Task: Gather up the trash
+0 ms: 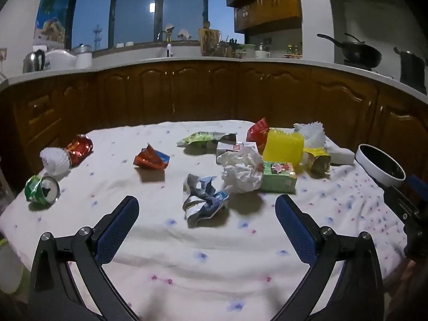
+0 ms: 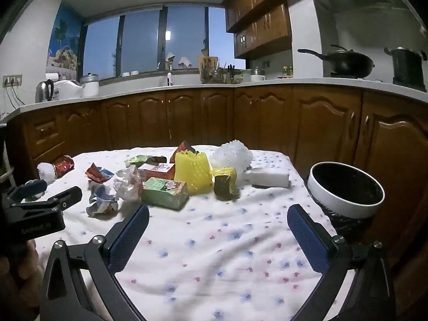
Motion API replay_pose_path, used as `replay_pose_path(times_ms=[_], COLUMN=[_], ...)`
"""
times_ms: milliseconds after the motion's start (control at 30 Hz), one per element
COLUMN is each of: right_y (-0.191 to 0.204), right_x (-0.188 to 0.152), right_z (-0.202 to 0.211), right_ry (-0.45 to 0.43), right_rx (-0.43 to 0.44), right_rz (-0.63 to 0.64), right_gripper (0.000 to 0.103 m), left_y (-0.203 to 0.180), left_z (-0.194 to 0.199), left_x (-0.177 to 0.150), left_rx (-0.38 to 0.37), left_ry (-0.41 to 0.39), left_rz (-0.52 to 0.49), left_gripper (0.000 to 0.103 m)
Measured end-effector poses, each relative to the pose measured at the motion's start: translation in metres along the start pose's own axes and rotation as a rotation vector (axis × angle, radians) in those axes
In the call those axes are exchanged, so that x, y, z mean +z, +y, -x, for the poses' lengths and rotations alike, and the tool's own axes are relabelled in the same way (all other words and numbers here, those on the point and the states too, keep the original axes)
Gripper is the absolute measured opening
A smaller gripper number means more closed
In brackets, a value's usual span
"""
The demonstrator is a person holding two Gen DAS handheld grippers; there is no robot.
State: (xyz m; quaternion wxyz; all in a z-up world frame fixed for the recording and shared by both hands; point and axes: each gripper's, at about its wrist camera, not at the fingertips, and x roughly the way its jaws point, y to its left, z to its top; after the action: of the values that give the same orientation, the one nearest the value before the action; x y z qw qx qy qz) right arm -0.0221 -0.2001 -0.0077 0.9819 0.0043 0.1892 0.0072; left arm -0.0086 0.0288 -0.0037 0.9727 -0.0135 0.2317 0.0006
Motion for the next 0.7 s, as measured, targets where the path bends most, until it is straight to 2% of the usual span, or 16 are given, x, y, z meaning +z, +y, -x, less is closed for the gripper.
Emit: replay_pose_path(times_ms=[700], right_y=[-0.0023], right_x=[0.0068], right_z=[0.0065], right_ry=[-0.019], right_rx=[0.002], right_rz=[0.000], right_gripper=[0.103], left_y=[-0.0074], left_z=[0.0059], left_x=[0.0003], left_rx=[-0.018], left_ry=[-0.007], left_rz=[-0.027], left_gripper=[0.103])
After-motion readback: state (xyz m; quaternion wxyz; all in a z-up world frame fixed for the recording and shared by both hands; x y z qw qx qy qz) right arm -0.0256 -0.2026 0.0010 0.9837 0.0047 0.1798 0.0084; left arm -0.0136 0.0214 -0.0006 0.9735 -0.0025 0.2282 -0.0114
